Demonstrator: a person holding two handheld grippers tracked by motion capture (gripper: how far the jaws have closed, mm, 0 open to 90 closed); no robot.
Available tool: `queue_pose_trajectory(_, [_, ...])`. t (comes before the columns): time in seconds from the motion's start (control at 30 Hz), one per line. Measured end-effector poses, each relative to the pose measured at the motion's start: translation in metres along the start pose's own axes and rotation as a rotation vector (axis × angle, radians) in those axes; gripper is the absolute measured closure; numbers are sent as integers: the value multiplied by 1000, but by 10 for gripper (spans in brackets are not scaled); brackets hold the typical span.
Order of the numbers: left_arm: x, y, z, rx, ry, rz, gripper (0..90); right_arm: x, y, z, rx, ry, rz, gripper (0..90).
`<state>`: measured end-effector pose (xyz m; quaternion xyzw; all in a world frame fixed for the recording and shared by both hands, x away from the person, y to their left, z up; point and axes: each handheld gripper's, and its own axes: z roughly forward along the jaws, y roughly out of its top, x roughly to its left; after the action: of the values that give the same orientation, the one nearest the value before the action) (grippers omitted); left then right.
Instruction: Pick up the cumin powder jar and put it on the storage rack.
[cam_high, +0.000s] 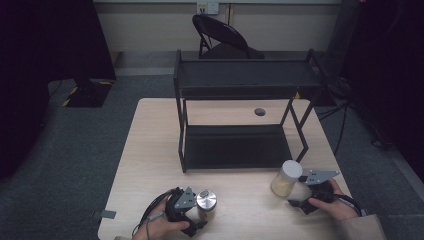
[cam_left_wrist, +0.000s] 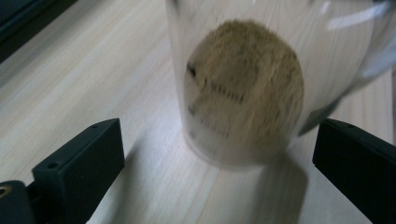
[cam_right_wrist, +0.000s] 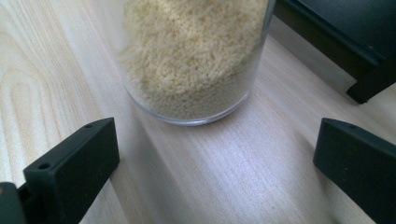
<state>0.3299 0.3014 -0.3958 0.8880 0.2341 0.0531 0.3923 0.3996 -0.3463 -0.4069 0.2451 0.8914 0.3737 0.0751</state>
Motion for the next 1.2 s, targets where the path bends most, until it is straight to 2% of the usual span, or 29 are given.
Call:
queue_pose_trajectory(0.17, [-2,1,1,-9,-7,-3,17,0,0,0,0,0,0,0])
queue_pose_trajectory(0.33, [-4,-1,2,-54,-3,-15,16,0,0,0,0,0,0,0])
queue_pose_trajectory(0.5, [-7,0,4,-65,-1,-23,17,0,0,0,0,0,0,0])
queue_pose_trajectory(0.63, [-9,0,4,-80,4,-10,17,0,0,0,0,0,0,0])
queue_pose_trajectory(0.87, [-9,-1,3,-97,1,-21,83,0,0,0,0,0,0,0])
queue_pose_trajectory(1.2, [-7,-2,3,-113,-8,-16,170,0,0,0,0,0,0,0])
